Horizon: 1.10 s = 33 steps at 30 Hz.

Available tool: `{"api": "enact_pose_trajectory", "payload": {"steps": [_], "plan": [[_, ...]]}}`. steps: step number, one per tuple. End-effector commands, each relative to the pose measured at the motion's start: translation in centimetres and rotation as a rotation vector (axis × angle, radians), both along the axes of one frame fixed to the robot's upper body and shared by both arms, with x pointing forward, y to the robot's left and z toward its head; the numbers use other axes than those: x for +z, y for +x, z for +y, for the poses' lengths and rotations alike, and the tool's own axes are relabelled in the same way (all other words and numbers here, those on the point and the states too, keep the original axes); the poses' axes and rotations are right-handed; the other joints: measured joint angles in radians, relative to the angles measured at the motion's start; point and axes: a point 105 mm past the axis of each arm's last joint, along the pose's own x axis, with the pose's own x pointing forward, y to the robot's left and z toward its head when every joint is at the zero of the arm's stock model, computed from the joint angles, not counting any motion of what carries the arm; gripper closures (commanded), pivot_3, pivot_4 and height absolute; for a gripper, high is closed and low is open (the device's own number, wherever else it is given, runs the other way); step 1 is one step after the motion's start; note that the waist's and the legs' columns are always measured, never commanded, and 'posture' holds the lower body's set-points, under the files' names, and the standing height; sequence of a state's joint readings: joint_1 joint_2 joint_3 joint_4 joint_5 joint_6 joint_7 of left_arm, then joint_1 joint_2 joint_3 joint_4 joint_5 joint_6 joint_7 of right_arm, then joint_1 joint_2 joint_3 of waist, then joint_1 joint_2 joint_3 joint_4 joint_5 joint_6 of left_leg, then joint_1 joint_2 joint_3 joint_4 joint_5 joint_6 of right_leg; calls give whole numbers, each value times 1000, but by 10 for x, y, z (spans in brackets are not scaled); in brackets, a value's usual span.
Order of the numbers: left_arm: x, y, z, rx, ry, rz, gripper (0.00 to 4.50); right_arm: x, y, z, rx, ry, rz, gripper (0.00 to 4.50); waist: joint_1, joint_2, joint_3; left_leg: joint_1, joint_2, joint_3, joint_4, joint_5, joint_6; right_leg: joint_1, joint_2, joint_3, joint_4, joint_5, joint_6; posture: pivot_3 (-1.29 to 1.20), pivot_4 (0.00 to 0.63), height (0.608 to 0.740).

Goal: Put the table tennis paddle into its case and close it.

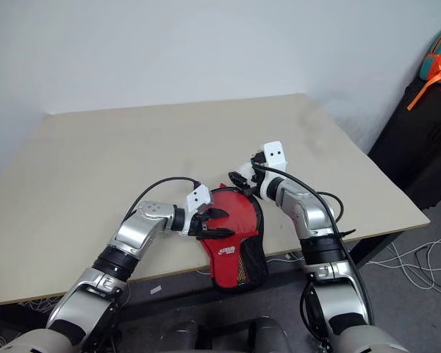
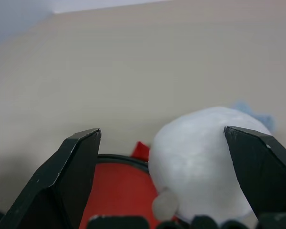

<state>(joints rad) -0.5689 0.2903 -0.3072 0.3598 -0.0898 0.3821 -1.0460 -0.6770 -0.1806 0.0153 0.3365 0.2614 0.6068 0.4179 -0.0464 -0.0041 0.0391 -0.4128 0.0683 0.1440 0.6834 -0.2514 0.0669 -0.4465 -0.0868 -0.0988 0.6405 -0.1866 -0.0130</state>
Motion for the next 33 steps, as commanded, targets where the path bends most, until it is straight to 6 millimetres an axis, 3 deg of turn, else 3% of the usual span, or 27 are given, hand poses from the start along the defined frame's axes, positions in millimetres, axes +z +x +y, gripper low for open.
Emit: {"api": "enact_pose_trajectory", "payload": {"steps": [1,13,21,29,33], "plan": [[-1,0,0,18,5,-1,1189,15,11,2,-17,-12,-55,34,0,0,0,0,0,0,0,0,0,0,0,0,0,0,0,0,0,724],[0,0,1,60,-14,-2,1189,-17,28,-2,-121,-123,4,34,0,0,0,1,0,2,0,0,0,0,0,1,1,0,0,0,0,724],[0,-1,2,79,-19,4,1189,-10,42,-22,-252,-172,-75,34,-1,0,0,1,0,3,0,0,-1,0,0,2,1,0,0,0,0,724],[1,1,2,92,-29,5,1189,-28,40,-24,-259,-197,20,34,0,1,0,1,0,3,0,1,-1,0,0,2,1,0,0,0,0,724],[1,1,1,96,-28,2,1189,-26,38,-18,-248,-174,24,878,0,1,0,1,0,3,0,1,-1,0,0,2,1,0,0,0,0,724]]}}
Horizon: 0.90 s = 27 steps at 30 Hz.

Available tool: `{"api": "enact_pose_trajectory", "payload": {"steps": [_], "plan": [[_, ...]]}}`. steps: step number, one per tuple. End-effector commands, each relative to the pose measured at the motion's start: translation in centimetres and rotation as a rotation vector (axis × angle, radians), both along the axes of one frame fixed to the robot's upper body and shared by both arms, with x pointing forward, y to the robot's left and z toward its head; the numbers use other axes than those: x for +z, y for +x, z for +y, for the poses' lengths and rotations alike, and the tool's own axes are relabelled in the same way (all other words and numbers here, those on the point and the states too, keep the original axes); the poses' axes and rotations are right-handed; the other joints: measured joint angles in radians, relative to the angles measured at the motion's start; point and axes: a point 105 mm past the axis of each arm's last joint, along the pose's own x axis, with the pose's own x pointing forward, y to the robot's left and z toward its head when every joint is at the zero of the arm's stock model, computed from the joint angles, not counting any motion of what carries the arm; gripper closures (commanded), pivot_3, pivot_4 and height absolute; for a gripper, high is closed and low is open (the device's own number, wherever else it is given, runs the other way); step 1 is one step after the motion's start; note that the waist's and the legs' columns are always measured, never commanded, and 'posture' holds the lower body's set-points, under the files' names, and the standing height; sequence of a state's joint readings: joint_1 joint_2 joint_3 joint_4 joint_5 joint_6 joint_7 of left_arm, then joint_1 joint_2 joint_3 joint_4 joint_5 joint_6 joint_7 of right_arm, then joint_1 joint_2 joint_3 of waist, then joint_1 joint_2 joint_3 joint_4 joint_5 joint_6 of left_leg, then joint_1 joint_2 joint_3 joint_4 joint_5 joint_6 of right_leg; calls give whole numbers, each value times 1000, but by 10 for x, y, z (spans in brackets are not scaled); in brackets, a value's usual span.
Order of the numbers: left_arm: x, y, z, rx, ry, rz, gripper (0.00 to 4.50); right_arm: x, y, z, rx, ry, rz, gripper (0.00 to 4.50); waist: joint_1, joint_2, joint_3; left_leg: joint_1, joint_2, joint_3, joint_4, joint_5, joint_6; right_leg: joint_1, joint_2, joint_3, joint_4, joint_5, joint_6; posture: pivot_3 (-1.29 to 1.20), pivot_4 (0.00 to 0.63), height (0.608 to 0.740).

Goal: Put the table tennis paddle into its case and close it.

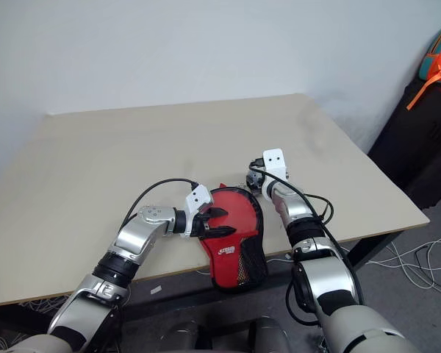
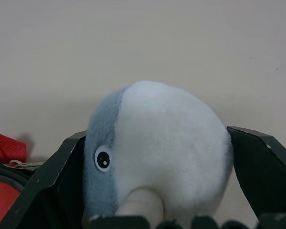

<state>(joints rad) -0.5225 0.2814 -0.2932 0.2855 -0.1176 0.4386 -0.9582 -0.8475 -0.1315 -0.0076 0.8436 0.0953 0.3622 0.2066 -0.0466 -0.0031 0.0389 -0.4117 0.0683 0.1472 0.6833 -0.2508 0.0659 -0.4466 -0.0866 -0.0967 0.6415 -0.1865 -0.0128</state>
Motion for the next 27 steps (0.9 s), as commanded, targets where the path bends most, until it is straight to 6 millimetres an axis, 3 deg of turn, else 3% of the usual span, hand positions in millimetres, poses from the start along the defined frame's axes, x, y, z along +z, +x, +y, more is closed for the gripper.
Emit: {"api": "enact_pose_trajectory", "payload": {"steps": [1,7,10,20,27], "plan": [[0,2,2,13,2,-2,1189,18,4,8,14,30,-46,1283,0,0,0,0,0,0,0,0,0,0,0,0,0,0,0,0,0,724],[-6,0,-1,16,17,10,1189,33,1,8,27,94,-90,3194,1,0,0,0,0,0,0,0,0,0,0,0,0,0,0,0,0,724],[-8,-1,-3,14,23,14,1189,41,-2,-3,3,152,-86,3704,1,0,0,0,0,0,0,0,0,0,-1,0,0,0,0,0,0,724],[-11,2,-9,19,22,25,1189,36,-31,-35,-66,188,30,3821,2,1,0,0,2,-2,0,-1,1,1,-2,-1,-1,0,0,0,0,724],[-13,4,-13,15,24,36,1189,39,-56,-64,-72,48,10,3821,3,2,0,-1,2,-4,0,-1,2,1,-4,-2,-1,-1,1,0,0,724]]}}
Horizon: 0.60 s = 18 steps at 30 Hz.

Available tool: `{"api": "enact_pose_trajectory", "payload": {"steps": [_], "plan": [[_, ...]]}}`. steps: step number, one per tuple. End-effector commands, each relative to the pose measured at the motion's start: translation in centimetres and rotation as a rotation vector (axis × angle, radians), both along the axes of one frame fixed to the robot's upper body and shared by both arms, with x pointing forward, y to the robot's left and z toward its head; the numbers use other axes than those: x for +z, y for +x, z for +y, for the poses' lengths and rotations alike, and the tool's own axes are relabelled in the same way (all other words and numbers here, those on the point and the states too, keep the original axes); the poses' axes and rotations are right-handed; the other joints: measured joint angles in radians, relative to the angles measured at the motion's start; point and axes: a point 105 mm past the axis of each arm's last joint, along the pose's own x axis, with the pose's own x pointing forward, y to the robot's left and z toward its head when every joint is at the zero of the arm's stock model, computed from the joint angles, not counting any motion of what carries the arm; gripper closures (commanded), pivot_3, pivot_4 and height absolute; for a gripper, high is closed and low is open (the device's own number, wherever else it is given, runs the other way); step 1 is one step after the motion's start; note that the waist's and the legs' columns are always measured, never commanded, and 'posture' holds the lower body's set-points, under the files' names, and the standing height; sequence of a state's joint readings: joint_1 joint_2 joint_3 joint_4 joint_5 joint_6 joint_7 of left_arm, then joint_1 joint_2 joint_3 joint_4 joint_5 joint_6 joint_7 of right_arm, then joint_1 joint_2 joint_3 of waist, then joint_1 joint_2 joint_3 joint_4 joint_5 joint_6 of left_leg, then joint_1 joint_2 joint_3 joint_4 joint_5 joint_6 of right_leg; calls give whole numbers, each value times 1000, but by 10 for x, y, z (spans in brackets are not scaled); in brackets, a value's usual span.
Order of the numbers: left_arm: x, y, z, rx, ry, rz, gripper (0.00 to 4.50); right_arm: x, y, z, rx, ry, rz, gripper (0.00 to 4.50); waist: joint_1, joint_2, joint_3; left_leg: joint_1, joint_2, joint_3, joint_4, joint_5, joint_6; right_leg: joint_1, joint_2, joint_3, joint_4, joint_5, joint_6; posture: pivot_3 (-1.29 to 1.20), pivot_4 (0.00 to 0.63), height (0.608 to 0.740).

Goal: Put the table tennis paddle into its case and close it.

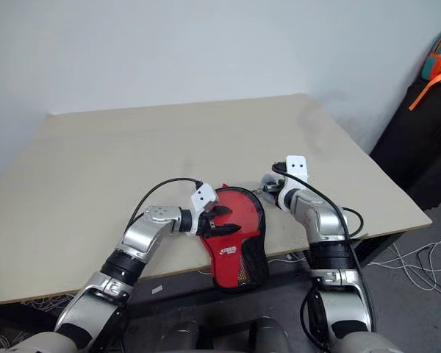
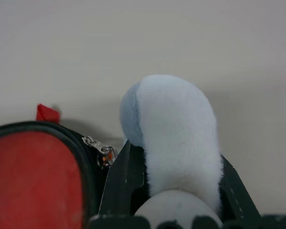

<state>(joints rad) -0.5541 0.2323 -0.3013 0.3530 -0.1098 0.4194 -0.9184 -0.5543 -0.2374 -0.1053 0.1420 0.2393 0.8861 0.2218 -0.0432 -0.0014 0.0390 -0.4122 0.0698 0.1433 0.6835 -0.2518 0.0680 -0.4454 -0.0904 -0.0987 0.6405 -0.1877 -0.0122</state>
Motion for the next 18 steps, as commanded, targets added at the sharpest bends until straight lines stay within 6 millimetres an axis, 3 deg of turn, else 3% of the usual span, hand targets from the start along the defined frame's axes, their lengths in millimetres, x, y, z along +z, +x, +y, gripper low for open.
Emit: {"api": "enact_pose_trajectory", "payload": {"steps": [1,9,18], "plan": [[-11,-2,-1,-4,34,34,1189,22,-9,-22,-2,-82,-74,3821,0,0,0,0,0,0,0,0,0,0,-1,0,0,-1,0,0,0,724],[-12,1,-5,-9,32,43,1189,10,-56,-59,117,-208,18,3821,16,0,0,0,-6,-3,0,0,6,2,-10,-4,0,-3,2,0,0,724],[-11,7,-9,-10,26,41,1189,-1,-124,-50,514,-344,86,3821,53,0,0,-3,-11,-11,1,-5,12,5,-15,-12,-5,-7,9,0,0,724]]}}
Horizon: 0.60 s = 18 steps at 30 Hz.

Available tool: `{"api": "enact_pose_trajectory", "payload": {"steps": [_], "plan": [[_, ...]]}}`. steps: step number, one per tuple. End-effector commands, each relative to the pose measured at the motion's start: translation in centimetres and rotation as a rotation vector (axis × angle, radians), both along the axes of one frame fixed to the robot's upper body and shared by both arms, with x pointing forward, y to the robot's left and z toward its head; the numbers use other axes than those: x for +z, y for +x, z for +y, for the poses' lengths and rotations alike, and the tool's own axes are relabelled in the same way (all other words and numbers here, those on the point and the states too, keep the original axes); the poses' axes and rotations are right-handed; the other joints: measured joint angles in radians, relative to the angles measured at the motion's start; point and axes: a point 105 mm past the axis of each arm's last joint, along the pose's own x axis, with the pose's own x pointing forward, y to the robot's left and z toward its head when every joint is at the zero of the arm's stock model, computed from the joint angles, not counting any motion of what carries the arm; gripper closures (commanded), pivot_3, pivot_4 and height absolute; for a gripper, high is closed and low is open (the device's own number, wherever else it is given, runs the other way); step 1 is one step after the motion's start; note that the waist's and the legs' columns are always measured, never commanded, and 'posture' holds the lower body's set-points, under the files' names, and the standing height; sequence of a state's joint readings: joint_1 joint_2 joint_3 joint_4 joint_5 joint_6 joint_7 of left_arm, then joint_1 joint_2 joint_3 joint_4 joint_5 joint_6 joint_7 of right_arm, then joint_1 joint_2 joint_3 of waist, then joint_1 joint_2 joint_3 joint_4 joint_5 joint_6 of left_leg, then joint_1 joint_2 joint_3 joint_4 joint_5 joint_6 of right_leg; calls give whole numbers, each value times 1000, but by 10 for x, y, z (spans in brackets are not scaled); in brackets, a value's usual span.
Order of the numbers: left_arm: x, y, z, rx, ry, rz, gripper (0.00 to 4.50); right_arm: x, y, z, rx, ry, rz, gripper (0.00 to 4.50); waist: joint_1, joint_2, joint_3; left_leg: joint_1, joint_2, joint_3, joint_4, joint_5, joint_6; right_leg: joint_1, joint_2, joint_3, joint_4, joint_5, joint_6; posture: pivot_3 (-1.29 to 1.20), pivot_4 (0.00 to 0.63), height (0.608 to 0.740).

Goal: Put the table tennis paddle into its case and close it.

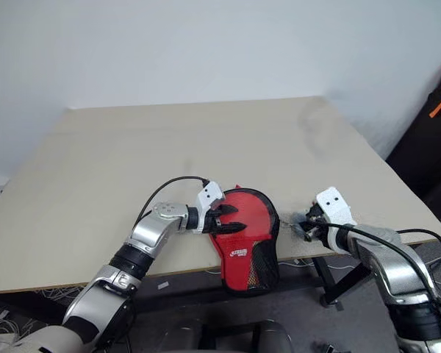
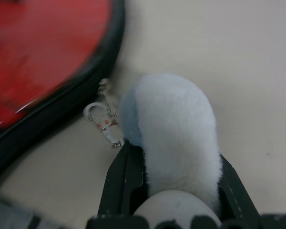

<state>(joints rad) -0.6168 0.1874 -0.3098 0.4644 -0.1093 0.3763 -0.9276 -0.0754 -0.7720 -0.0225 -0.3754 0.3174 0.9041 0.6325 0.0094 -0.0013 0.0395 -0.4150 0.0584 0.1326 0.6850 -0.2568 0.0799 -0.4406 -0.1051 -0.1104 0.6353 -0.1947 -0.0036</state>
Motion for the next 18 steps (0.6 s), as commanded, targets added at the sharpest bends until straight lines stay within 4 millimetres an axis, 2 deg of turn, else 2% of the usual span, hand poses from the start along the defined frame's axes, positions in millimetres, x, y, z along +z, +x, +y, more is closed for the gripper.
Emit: {"api": "enact_pose_trajectory", "payload": {"steps": [1,4,7,14,18], "plan": [[-12,1,4,16,41,31,1189,9,-21,7,150,-14,19,3821,1,0,0,-1,0,-1,0,0,0,1,0,-1,-1,0,0,0,0,724],[-13,1,3,13,40,32,1189,12,-34,11,226,4,36,3821,1,0,0,-1,0,-5,0,-1,1,6,0,-7,-8,0,0,0,0,724],[-14,0,2,9,39,34,1189,7,-50,13,291,9,90,3821,1,0,0,0,0,-8,0,-3,1,10,0,-12,-13,0,1,0,0,724],[-18,-4,2,8,51,42,1189,-20,-84,-5,376,-122,205,3821,11,0,0,1,-2,-10,4,-10,6,14,-2,-13,-13,-4,7,0,0,724],[-18,-3,4,13,53,43,1189,-27,-100,-10,417,-158,240,3821,27,-1,-1,1,-3,-10,10,-16,10,17,-4,-13,-13,-7,12,0,0,724]]}}
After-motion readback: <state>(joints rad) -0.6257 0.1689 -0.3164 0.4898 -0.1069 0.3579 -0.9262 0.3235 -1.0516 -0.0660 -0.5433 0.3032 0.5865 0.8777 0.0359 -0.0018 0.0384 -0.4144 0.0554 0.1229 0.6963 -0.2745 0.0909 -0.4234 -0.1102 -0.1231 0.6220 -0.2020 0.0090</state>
